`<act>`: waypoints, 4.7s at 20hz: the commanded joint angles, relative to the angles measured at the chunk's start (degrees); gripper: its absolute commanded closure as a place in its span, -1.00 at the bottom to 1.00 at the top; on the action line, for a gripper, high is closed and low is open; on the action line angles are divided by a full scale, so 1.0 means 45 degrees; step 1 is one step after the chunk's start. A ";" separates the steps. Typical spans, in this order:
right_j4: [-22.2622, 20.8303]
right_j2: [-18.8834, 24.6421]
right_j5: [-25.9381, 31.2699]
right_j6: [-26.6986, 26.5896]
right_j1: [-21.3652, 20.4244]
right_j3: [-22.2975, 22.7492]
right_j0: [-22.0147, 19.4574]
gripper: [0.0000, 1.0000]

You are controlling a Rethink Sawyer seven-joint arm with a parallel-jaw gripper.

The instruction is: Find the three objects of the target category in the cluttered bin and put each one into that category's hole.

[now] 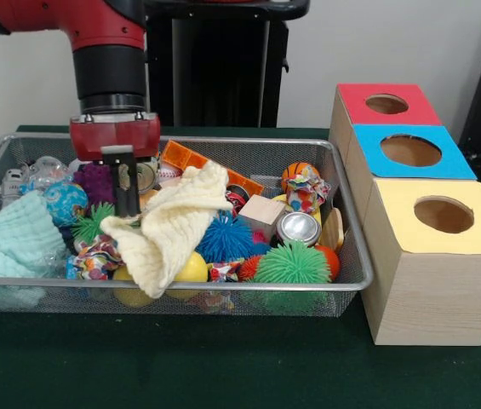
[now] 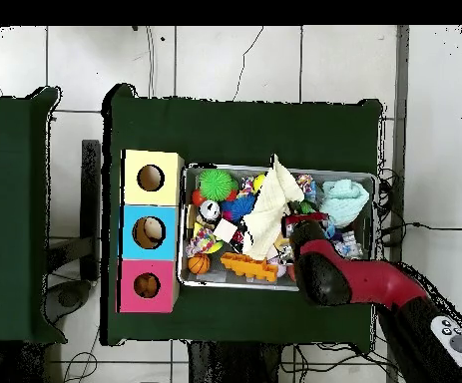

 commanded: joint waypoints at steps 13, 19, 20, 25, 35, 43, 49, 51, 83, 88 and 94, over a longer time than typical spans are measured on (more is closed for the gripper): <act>0.1696 -0.1478 -0.1660 0.3231 0.1477 0.1615 0.2147 1.00; 0.2513 -0.2643 -0.4894 0.3516 0.4183 0.1154 0.3382 1.00; 0.2703 -0.2774 -0.5476 0.3580 0.4622 0.1104 0.3525 1.00; 0.3191 -0.2875 -0.6600 0.3497 0.5575 0.1003 0.3790 1.00; 0.3269 -0.2865 -0.7747 0.3312 0.6818 0.0496 0.3790 1.00; 0.3990 -0.3776 -0.9349 0.2856 0.7141 0.0452 0.4186 1.00; 0.2575 -0.4899 -0.9150 0.1806 0.5858 0.0232 0.3702 1.00; 0.1861 -0.4951 -0.8310 0.1676 0.5011 0.0176 0.3383 1.00; -0.1333 -0.3397 -0.3916 0.1922 0.1519 -0.0139 0.1885 1.00; -0.1394 -0.3445 -0.3859 0.1848 0.1409 -0.0140 0.1896 1.00; -0.2660 -0.0958 -0.0872 0.1646 0.0100 -0.0145 0.0392 1.00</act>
